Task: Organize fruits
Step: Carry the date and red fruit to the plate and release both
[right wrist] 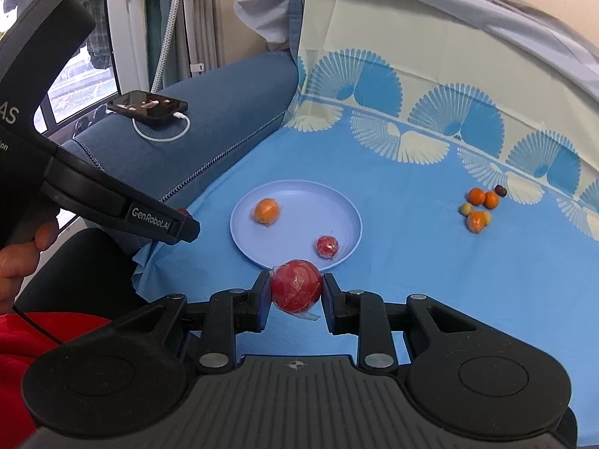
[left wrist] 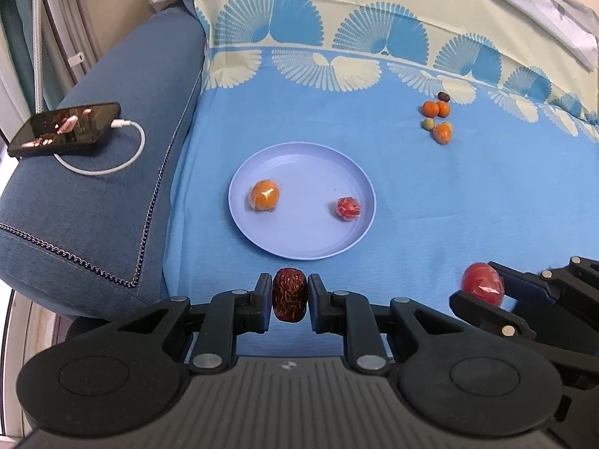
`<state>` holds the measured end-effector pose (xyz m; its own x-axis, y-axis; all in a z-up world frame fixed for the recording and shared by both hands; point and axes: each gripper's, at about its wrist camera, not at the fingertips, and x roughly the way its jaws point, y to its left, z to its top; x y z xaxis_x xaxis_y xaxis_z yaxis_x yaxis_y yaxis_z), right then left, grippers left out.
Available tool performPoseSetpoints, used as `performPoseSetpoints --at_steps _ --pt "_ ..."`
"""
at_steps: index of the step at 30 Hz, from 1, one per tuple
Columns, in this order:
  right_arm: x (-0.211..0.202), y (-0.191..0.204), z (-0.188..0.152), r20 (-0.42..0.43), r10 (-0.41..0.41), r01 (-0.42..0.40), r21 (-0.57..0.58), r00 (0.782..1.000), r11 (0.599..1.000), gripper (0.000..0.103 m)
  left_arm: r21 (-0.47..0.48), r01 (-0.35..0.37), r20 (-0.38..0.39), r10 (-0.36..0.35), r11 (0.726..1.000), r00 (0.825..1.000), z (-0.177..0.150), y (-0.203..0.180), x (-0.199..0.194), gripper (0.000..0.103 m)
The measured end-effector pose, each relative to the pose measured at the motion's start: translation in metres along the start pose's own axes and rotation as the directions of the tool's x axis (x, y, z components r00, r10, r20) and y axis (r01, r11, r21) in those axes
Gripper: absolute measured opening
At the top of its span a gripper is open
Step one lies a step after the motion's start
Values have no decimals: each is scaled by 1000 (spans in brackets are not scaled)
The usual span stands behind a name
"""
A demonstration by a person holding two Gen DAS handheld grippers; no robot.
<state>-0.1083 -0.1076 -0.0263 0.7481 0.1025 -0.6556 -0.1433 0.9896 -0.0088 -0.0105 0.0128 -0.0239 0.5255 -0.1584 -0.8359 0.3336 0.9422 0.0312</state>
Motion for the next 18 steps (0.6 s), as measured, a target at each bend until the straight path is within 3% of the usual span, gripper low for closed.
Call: performPoseSetpoints --at_steps 8,18 --pt "35 -8 9 -30 -9 8 -8 1000 1000 30 -9 -20 -26 20 1000 999 21 18 33 22" --pt "119 -21 29 -112 21 -20 2 993 1000 30 1 22 -96 -22 1000 995 56 27 106 22"
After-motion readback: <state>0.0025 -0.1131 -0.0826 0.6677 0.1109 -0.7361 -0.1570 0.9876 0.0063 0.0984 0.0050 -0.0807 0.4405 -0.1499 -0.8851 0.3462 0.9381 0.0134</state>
